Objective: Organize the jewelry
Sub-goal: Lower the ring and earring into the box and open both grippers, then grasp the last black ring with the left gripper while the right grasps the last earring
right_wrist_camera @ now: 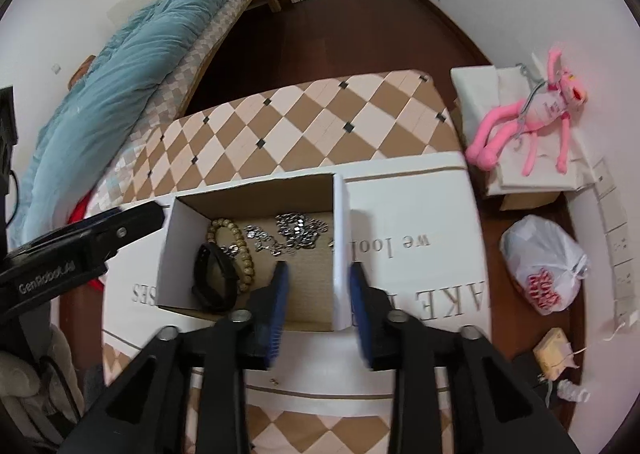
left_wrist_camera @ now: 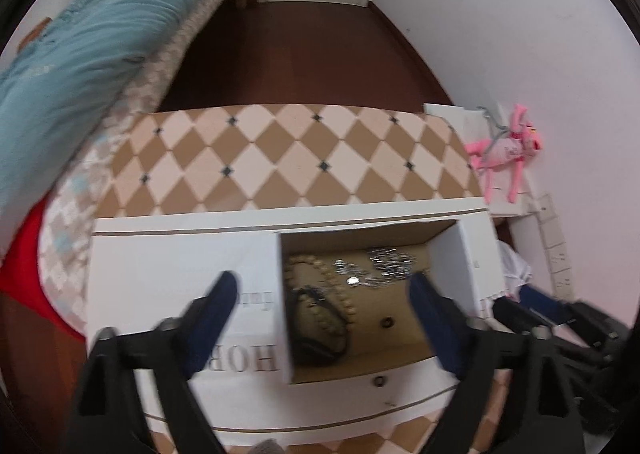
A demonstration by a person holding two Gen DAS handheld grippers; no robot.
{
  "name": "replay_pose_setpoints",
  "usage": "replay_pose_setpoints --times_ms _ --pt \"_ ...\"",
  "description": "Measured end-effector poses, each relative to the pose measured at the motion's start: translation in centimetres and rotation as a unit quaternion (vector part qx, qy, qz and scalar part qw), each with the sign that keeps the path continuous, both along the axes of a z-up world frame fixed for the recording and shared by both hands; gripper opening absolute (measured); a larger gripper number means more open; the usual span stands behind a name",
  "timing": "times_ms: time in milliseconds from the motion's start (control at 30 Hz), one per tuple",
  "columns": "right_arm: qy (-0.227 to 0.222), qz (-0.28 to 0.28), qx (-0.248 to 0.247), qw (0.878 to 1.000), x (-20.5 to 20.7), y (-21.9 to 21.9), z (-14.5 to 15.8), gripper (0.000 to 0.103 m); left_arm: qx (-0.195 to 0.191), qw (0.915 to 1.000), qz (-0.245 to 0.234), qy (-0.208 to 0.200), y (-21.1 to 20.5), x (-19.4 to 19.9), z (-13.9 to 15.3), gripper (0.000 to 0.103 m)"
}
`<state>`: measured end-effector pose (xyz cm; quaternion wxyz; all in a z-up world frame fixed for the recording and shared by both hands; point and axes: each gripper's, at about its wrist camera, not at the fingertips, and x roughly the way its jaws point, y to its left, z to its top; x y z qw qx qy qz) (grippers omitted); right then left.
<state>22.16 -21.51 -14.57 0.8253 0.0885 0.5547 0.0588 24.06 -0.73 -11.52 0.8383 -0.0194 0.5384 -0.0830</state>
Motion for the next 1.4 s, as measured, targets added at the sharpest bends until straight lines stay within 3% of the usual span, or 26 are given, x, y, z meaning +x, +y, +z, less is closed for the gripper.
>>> replay_pose_setpoints --times_ms 67,133,233,467,633,767,900,967,1033,1267,1300,1333,1400 --pt "-0.001 0.003 -0.013 1.0 0.0 0.3 0.2 0.067 0.018 0.9998 0.007 -0.005 0.4 -0.4 -0.1 0.101" --pt "-0.007 0.007 -0.039 0.999 -0.1 0.7 0.5 0.088 0.031 0.9994 0.013 -0.012 0.7 -0.9 -0.2 0.102" --pt "-0.007 0.009 -0.065 0.998 -0.2 1.1 0.6 0.099 0.045 0.9984 0.019 -0.028 1.0 -1.5 0.0 0.103" --pt "-0.031 -0.001 -0.085 0.996 -1.1 1.6 2.0 0.103 0.052 0.9954 0.034 -0.073 1.7 -3.4 1.8 0.103" --pt "-0.048 -0.009 -0.073 0.996 -3.1 1.8 2.7 0.103 0.051 0.9946 0.043 -0.08 2.4 -5.4 1.7 0.103" --pt "-0.036 -0.001 -0.055 0.998 -5.8 2.8 0.5 0.103 0.066 0.9929 0.074 -0.066 3.7 -8.2 0.0 0.103" --pt "0.007 0.016 -0.028 0.999 -7.8 4.3 -4.2 0.103 0.104 0.9899 0.089 -0.036 4.5 -10.1 -3.4 0.103" --pt "0.019 0.021 -0.012 1.0 -8.4 4.8 -6.1 0.098 0.105 0.9901 0.092 -0.014 5.2 -10.6 -5.4 0.103" --pt "0.028 0.024 0.005 0.999 -9.0 5.4 -7.8 0.077 0.104 0.9894 0.101 0.008 6.0 -11.2 -7.4 0.103" --pt "0.012 0.041 0.012 0.999 -10.0 7.4 -10.6 0.032 0.11 0.9861 0.116 0.047 7.6 -12.3 -11.1 0.103" --pt "0.004 0.047 0.003 0.999 -10.2 7.7 -10.7 0.024 0.112 0.9859 0.116 0.047 7.7 -12.3 -11.2 0.103" --pt "0.002 0.049 -0.003 0.999 -10.1 7.9 -10.8 0.008 0.114 0.9856 0.116 0.046 7.9 -12.3 -11.2 0.103" --pt "-0.004 0.052 -0.009 0.999 -10.0 8.2 -10.8 0.008 0.118 0.9857 0.112 0.041 7.8 -12.3 -11.0 0.103"
